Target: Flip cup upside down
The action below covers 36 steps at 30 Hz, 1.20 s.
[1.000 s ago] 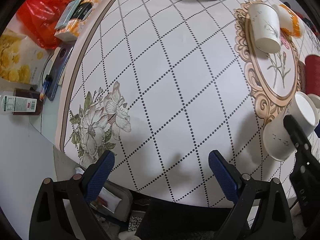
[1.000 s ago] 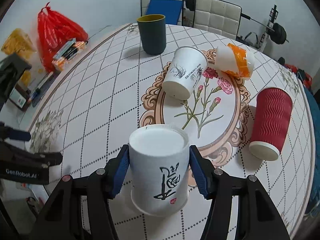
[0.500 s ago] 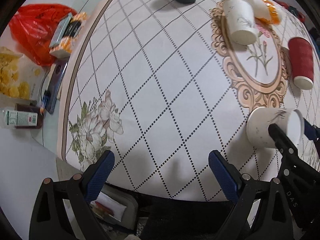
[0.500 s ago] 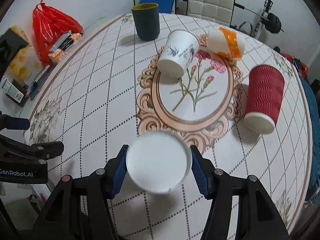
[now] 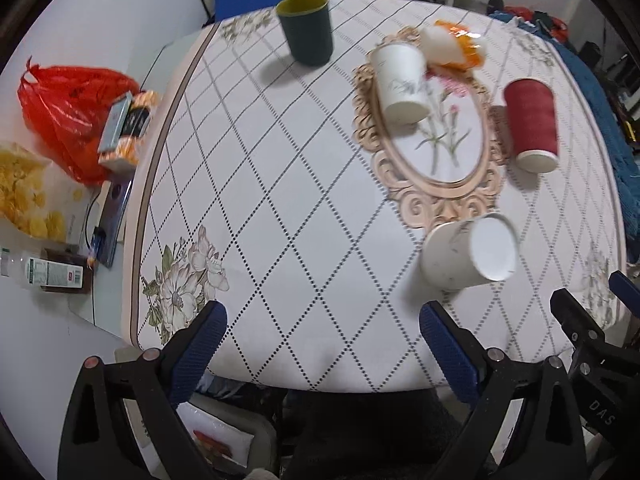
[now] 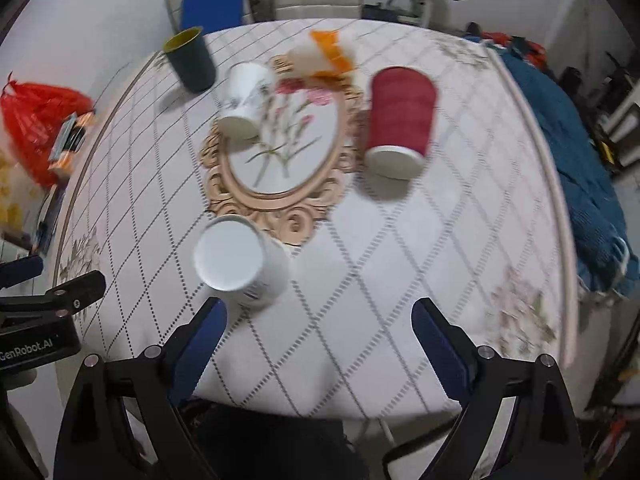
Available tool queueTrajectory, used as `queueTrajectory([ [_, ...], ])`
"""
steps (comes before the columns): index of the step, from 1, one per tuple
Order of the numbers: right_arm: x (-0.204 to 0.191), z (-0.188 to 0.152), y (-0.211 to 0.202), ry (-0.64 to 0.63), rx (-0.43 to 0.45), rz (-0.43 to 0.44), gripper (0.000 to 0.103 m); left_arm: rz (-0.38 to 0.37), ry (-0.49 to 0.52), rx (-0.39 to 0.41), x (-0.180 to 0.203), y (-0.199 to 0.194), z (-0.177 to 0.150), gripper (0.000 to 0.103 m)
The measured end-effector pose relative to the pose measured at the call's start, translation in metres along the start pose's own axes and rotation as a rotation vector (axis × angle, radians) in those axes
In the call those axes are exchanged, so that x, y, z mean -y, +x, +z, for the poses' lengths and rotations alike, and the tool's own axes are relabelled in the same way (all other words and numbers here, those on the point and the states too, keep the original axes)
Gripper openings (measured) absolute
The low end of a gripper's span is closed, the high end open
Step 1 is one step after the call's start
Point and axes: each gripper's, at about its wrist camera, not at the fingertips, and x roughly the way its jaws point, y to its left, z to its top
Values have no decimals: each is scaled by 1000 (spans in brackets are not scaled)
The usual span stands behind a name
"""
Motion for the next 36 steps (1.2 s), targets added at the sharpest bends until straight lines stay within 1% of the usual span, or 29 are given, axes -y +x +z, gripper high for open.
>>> queueTrajectory([
  [4, 15, -4, -24, 32, 17, -37, 96, -11, 6, 34, 11, -22, -7, 99],
  [9, 30, -7, -59, 51, 66, -33, 96, -16, -2, 78, 20, -52, -19, 99],
  [12, 36, -12, -83, 43, 86, -27, 96, -35, -20, 110, 22, -77, -29, 99],
  [17, 41, -27, -133, 19, 133, -23, 96, -39, -18, 181, 25, -127, -48, 99],
  [20, 42, -38, -170, 6, 181, -27, 100, -50, -17, 224, 24, -159, -60, 99],
  [25, 41, -60, -232, -5, 262, -27, 100, -56, -17, 288, 20, -204, -80, 99],
  [31, 39, -82, -293, -5, 320, 7, 100, -68, -25, 341, 17, -244, -100, 99],
  [36, 42, -93, -328, 3, 348, 17, 100, -66, -31, 378, 18, -267, -113, 99],
])
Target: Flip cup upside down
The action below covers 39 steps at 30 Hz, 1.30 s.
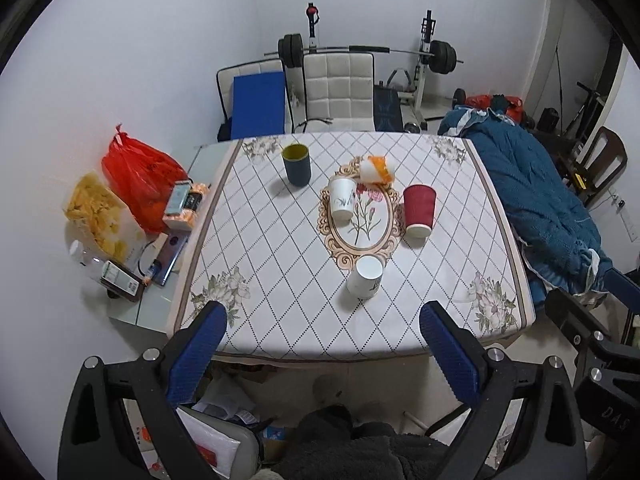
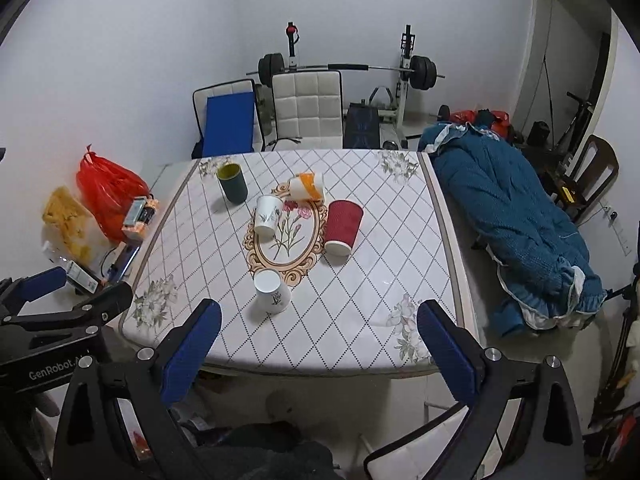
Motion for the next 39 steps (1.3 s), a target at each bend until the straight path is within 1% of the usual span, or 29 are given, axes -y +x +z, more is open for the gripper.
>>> queueTrajectory([
  [7, -2, 3, -34, -18, 30, -11, 100, -3, 7, 22, 6, -19, -5, 99],
  [15, 6, 7, -53, -19, 47, -24, 100, -12, -3, 18, 10, -24, -8, 99],
  [26, 16, 12, -48, 6, 38, -30, 100, 6, -25, 28, 10, -26, -9, 99],
  [39, 19, 6, -44, -6, 35, -32, 100, 22, -47, 27, 2, -27, -10, 99],
])
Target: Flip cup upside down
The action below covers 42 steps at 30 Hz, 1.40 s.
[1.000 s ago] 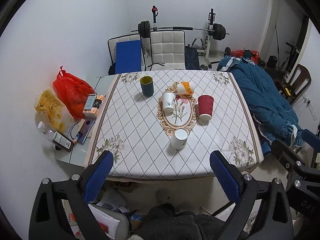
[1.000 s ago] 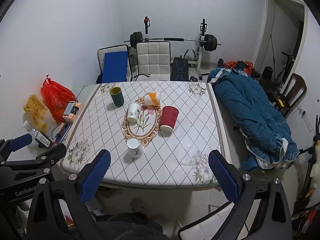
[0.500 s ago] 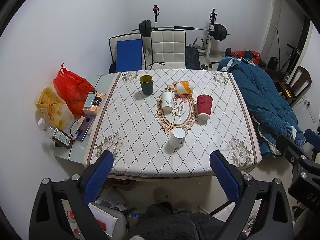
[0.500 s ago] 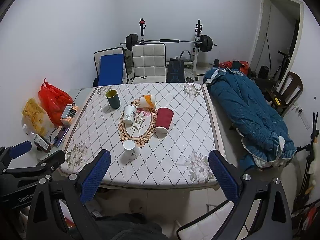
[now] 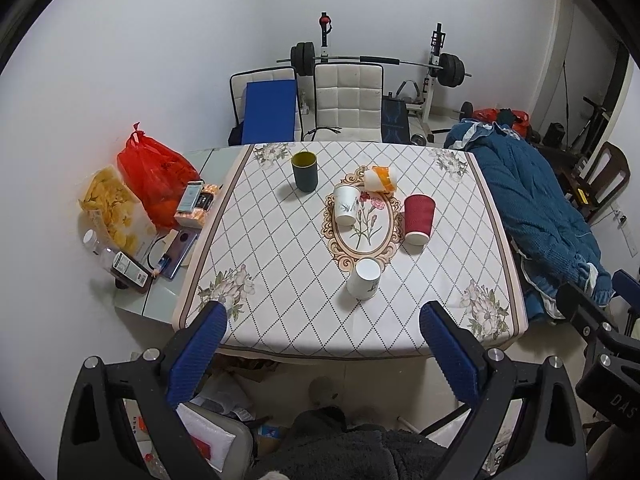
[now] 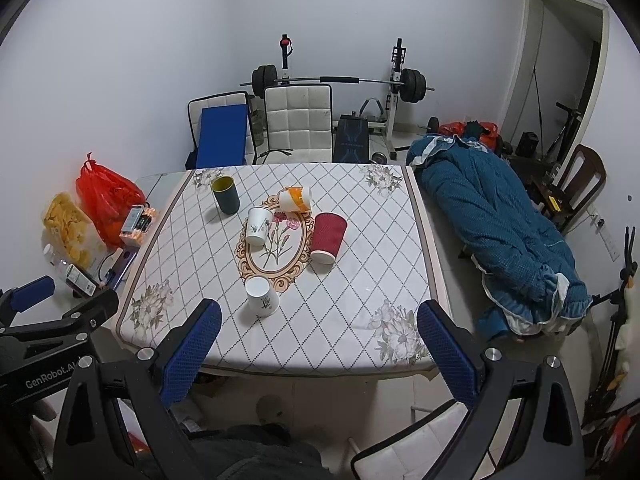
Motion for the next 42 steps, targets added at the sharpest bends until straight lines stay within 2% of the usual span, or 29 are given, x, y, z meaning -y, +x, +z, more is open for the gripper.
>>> queueTrajectory([
  [42, -21, -6, 6, -15, -19, 20, 100, 9, -2, -1, -11, -6, -2, 99],
])
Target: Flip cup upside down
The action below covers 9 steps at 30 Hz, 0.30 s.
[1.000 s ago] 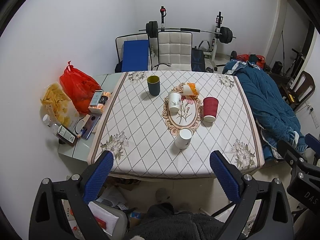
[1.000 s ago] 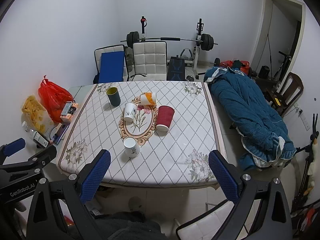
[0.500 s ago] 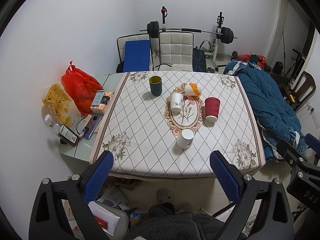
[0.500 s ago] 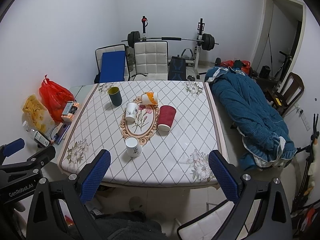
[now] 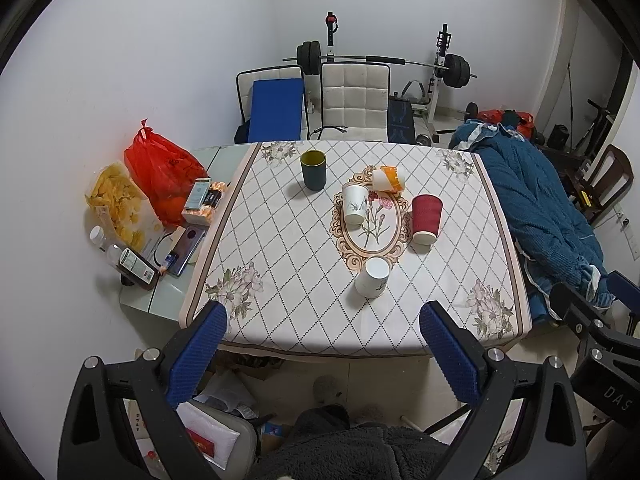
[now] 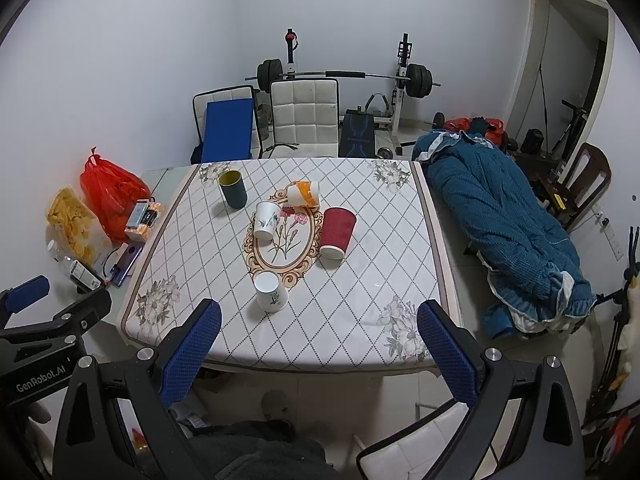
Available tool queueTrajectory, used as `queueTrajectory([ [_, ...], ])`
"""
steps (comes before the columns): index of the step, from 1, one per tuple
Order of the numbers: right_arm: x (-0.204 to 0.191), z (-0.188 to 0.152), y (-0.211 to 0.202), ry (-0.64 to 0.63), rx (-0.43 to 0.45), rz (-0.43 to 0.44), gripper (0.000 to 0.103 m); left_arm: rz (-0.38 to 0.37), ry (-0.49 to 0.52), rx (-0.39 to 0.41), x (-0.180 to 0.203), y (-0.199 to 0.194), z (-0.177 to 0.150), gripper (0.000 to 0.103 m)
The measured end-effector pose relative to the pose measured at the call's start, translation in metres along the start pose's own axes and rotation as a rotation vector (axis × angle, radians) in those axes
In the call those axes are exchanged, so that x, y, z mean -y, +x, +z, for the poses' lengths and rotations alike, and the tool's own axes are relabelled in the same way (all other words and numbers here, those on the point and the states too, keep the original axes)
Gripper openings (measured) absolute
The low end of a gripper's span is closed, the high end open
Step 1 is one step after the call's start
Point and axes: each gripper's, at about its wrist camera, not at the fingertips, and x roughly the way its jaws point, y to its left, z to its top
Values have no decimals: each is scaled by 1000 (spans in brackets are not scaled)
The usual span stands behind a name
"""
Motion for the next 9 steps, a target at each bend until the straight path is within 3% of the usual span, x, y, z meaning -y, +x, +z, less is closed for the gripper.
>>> queueTrajectory([
  [9, 0, 2, 2, 2, -3, 3, 100, 8, -15, 5, -9, 0, 0, 99],
])
